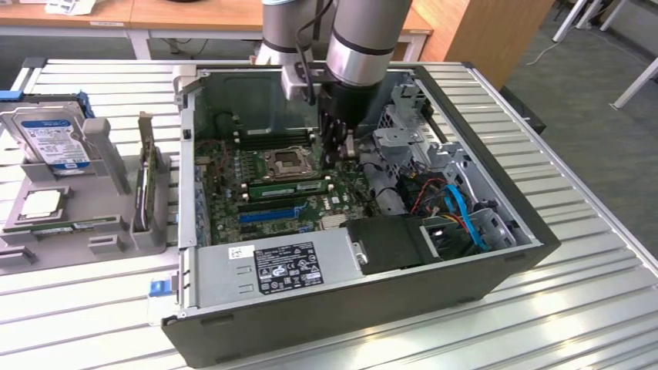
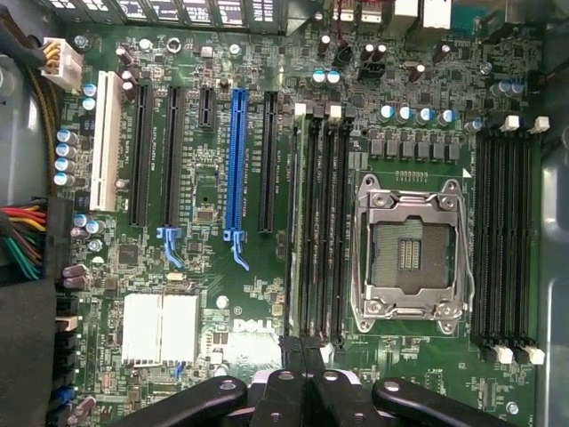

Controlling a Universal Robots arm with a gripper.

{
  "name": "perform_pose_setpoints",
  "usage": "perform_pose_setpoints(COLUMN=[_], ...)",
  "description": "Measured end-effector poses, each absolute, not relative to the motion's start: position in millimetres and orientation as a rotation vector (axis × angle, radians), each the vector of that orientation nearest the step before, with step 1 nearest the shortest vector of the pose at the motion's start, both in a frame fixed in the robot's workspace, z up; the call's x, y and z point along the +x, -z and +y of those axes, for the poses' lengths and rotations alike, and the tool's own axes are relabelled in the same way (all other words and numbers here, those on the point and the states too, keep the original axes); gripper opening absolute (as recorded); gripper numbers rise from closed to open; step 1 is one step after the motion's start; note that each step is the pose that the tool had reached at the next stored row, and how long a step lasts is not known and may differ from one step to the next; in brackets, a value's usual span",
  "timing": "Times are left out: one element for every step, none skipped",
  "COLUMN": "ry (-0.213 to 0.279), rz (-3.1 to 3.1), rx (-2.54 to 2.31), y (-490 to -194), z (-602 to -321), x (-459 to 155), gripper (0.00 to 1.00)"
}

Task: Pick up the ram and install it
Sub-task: 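Press down the ram until it locks into place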

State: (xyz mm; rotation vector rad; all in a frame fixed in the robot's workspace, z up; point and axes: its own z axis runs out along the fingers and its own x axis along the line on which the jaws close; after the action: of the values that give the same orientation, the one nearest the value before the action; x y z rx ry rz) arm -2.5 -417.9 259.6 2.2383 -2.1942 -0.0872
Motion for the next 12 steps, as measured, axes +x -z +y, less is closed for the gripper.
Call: perform_pose_setpoints(ry=[0.087,0.087,0.087,0.087,0.087,0.087,0.087,0.087,0.087,0.087,0.087,0.087], rz=[-2.194,-2.194,-2.194,-2.194,-2.194,-2.194,-2.194,-2.194,-2.194,-2.194,-2.194,-2.194], rx=[2.238,2.238,2.238,2.238,2.238,2.238,2.238,2.238,2.238,2.238,2.238,2.238], y=[-258.9,-258.3,-257.6,-256.9,-256.3,-255.8,-255.2,-254.7,-254.3,-253.8,-253.3,-252.8], z=[-417.8,-417.8,-417.8,-417.8,-417.8,-417.8,-417.8,-417.8,-417.8,-417.8,-417.8,-417.8], x=[-2.5,-2.5,-2.5,-2.5,-2.5,-2.5,-2.5,-2.5,-2.5,-2.5,-2.5,-2.5], gripper=[0.10,0.10,0.10,0.10,0.10,0.10,0.10,0.10,0.10,0.10,0.10,0.10])
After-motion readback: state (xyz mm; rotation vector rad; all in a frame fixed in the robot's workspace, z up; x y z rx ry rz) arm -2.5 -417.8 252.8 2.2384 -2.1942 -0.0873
